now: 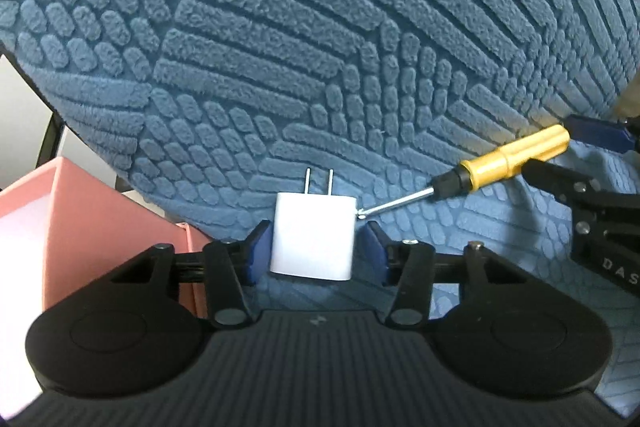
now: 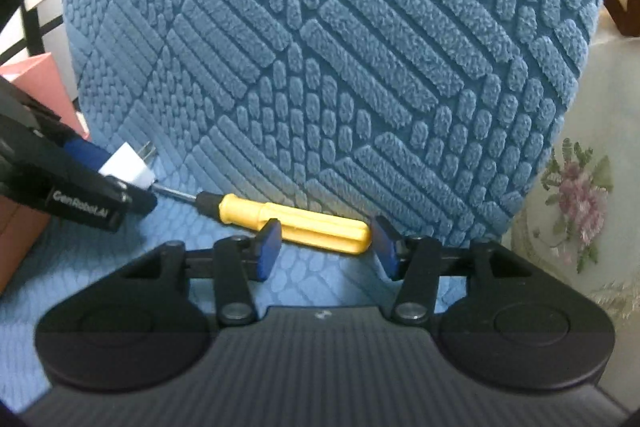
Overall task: Organize rigid objects
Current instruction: 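Grasp the white plug charger with the left gripper while the right gripper approaches the screwdriver, then grasp the yellow screwdriver handle with the right gripper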
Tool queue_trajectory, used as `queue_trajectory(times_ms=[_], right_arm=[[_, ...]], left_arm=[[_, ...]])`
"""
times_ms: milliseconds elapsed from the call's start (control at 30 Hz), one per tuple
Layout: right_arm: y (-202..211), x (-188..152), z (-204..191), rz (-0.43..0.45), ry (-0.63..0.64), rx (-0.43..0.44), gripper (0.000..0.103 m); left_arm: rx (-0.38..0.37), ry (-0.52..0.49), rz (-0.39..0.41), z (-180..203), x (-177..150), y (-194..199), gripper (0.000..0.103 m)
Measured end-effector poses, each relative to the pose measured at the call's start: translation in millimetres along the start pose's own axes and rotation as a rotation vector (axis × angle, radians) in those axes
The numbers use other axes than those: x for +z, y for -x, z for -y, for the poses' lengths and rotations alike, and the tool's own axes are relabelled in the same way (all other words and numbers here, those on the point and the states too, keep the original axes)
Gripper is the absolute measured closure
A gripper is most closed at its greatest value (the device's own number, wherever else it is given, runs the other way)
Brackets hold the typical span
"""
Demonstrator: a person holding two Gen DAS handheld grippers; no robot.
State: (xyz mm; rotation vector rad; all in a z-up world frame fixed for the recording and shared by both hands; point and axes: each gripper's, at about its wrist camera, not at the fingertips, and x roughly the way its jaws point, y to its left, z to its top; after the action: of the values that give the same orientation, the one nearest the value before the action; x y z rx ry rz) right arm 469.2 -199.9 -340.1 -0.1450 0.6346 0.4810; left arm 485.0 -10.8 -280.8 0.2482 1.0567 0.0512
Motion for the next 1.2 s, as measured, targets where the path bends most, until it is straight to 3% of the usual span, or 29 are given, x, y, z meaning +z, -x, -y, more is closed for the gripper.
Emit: queue_trajectory(times_ms=[133,367,433,667,867,933,967,1033,1200], right_arm=[[6,4,-2,-0.053,0.046,-0.009,0.055],[29,8,-13,-0.126,0.109,-0.024,0.094],[35,7,-8,-0.126,0.068,0.012,0.096],[59,-5,8,-0.1,-0.056,0.101,0.096],[78,-1,15,-0.003,-0.088,0.133,0.093],[72,4,12,-0.006,-0.05,0.133,0.089],[64,8,8,-0.013,-0.019,0.125,0.076],[54,13,3,-0.022,0.033,0.12,0.064],[36,23,-10,-0.063,0.153,0.148,0.064]], left_arm=[[-0.004,0.003,0.011,-2,-8,1,0.054],[-0.047,0.056,0.017,1,-34,16,0.054],[-0.063,0.081,0.012,1,-43,20,0.054],[-0.106,0.115,0.055,12,-83,51,0.054],[-0.155,0.151,0.108,25,-111,79,0.054],[-0.161,0.155,0.116,27,-118,82,0.054],[-0.172,0.168,0.115,27,-122,82,0.054],[-0.2,0.186,0.104,26,-131,79,0.054],[-0.226,0.202,0.108,23,-145,75,0.054]])
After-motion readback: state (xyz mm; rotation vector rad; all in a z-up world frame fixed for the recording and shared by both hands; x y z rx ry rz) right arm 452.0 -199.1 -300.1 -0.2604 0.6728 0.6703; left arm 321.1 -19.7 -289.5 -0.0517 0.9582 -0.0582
